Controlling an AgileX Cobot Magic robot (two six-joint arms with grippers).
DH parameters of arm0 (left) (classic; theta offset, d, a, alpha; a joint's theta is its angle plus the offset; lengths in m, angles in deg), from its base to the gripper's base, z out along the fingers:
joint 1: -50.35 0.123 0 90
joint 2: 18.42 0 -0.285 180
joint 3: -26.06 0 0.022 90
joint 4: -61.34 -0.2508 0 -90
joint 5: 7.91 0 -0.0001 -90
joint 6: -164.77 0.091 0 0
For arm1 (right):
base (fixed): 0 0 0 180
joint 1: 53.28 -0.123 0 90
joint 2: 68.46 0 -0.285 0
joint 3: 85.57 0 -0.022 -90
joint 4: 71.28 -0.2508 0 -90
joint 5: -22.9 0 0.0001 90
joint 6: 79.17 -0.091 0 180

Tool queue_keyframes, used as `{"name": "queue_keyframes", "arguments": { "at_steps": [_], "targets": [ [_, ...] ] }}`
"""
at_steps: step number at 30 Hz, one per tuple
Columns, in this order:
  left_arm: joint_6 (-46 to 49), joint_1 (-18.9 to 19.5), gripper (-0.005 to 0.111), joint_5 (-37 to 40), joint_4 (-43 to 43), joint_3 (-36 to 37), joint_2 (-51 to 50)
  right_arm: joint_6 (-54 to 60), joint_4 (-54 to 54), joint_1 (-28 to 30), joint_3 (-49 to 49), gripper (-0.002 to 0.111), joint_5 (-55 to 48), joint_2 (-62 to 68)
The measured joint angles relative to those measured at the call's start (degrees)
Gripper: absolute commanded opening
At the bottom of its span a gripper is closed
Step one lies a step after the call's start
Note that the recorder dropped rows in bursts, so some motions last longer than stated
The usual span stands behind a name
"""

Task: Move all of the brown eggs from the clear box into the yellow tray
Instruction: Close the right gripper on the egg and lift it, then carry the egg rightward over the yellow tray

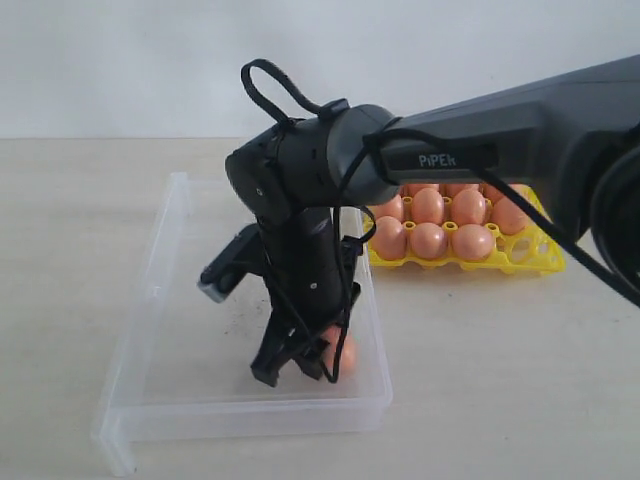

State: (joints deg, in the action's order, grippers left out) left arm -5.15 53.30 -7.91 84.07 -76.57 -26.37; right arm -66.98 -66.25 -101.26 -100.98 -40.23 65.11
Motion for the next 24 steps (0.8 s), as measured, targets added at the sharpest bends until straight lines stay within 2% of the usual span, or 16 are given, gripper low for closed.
{"name": "queue_keyframes", "arguments": {
  "at_steps": [6,14,17,24],
  "targets": [
    [0.0,0.0,0.004,0.0,0.0,0.0,0.0,-3.3,0.0,0.0,0.1,0.000,17.6,-7.2],
    [0.0,0.0,0.004,0.0,0.0,0.0,0.0,-7.0,-0.1,0.0,3.3,0.000,33.7,-18.8],
    [0.0,0.0,0.004,0.0,0.0,0.0,0.0,-8.1,-0.3,0.0,11.1,0.000,42.0,-24.5],
    [0.0,0.0,0.004,0.0,0.0,0.0,0.0,-8.3,-0.4,0.0,34.6,0.000,69.8,-39.0]
  ]
}}
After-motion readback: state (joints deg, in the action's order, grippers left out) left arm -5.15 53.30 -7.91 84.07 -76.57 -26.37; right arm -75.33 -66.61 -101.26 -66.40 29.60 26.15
